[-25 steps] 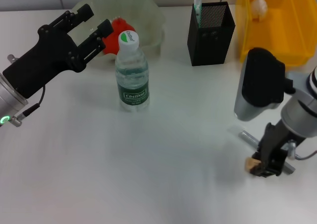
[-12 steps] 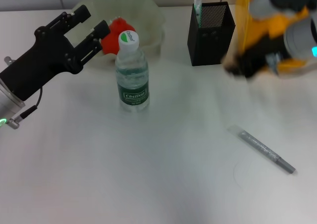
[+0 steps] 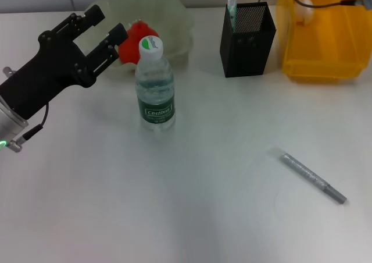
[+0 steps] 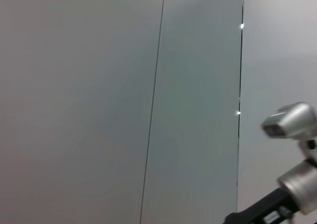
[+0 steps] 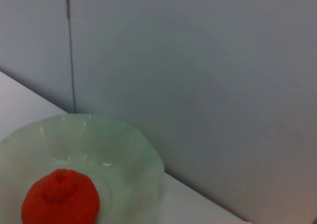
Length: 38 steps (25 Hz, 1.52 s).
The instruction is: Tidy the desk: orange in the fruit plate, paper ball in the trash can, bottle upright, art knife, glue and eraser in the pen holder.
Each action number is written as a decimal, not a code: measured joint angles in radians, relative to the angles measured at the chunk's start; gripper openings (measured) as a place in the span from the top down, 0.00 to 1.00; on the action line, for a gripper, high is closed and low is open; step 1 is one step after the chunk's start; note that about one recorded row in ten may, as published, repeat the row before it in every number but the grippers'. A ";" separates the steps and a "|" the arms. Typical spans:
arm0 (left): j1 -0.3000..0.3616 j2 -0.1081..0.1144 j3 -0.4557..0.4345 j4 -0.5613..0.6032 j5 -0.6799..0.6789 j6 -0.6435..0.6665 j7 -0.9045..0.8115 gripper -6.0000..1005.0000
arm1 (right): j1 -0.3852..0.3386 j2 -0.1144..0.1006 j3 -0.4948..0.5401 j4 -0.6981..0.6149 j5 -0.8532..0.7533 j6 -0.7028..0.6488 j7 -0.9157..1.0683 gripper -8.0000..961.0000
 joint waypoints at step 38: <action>0.010 0.002 -0.003 0.002 0.000 0.009 0.001 0.41 | -0.027 0.003 -0.089 -0.216 -0.082 -0.677 0.151 0.41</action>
